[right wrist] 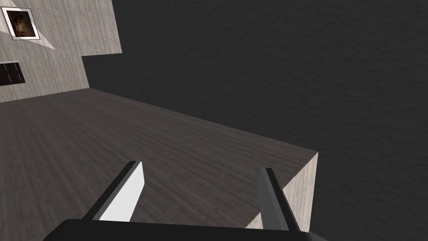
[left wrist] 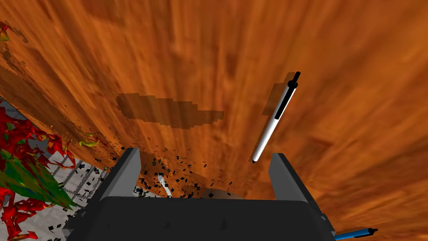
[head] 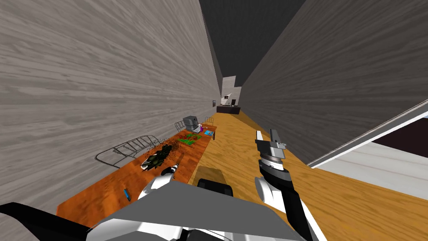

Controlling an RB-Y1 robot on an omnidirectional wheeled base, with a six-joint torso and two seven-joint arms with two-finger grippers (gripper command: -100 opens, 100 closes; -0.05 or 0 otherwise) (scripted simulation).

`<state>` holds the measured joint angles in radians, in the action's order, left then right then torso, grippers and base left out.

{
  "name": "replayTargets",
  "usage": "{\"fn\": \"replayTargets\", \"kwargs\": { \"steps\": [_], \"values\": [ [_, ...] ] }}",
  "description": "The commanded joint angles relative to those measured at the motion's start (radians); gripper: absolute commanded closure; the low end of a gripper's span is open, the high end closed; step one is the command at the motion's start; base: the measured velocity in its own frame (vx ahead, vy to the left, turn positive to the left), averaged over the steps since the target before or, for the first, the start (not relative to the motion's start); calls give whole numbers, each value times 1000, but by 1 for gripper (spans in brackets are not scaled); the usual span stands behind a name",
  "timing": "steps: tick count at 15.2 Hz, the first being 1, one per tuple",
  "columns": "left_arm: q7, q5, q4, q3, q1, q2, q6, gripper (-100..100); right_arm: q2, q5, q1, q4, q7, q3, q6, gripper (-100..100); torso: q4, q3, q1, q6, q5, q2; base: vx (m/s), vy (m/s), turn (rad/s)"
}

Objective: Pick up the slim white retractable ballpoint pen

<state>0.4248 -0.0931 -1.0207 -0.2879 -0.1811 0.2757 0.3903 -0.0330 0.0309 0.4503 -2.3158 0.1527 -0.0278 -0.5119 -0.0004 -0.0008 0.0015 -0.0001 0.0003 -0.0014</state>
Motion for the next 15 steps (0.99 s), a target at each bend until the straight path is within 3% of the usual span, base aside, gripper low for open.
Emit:
{"fn": "replayTargets", "kwargs": {
  "steps": [1,2,4,6,15],
  "values": [
    [6,-8,31,-1,8,6,11,-100,0,0,0,0,0,0,0,0,0,0,0,0,0,0,7,23,-44],
    [17,-11,60,-10,17,6,37,-100,0,0,0,0,0,0,0,0,0,0,0,0,0,0,9,18,-102],
    [17,-11,69,-10,17,6,37,-100,0,0,0,0,0,0,0,0,0,0,0,0,0,0,7,18,-91],
    [36,-17,135,-25,34,5,85,-100,0,0,0,0,0,0,0,0,0,0,-1,0,0,0,7,21,-172],
    [69,-28,253,-52,63,3,166,-100,0,0,0,0,0,0,0,0,0,0,0,0,0,0,7,28,-116]
  ]
}}
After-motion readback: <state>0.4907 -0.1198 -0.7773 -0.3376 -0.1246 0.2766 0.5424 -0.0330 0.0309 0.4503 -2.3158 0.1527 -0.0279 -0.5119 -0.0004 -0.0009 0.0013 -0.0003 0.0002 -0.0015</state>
